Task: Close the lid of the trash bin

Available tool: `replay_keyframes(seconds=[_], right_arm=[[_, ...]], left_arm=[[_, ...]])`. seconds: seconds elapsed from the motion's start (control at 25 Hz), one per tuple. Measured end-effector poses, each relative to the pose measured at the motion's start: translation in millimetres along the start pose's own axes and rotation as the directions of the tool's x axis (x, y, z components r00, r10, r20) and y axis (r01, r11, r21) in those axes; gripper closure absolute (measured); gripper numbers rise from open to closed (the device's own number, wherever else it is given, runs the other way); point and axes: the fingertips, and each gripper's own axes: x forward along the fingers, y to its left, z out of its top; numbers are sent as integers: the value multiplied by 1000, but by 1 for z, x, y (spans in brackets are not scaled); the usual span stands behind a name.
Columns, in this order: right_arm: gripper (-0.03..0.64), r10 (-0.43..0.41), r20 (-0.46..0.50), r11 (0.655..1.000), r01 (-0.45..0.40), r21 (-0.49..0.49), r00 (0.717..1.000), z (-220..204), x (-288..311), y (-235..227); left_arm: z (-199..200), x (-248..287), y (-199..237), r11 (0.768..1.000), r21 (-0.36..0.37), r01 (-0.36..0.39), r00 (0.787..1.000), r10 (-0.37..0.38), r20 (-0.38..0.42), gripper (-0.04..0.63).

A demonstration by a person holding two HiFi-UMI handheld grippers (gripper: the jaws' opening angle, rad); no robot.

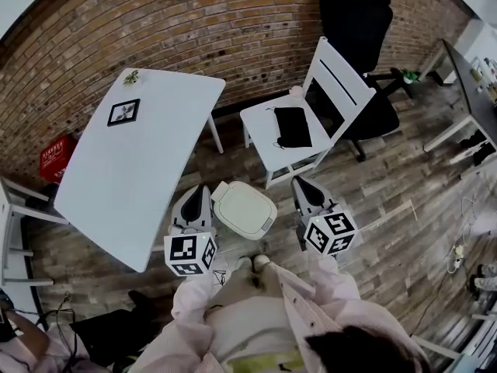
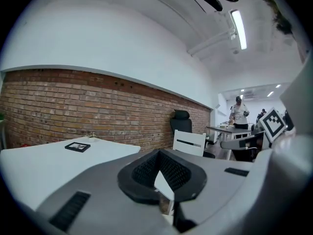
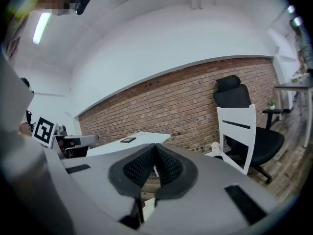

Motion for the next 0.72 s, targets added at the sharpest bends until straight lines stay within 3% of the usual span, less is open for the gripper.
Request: replay_keyframes(seconds=[0.44, 0.72], right_arm=[[614, 52, 92, 995, -44, -84, 994, 47, 1, 14], [614, 94, 158, 990, -75, -118, 983, 71, 2, 21]], left_arm=[[37, -16, 17, 999, 11, -42, 995, 41, 88, 603], [45, -17, 19, 999, 17, -40, 994, 38, 99, 603]])
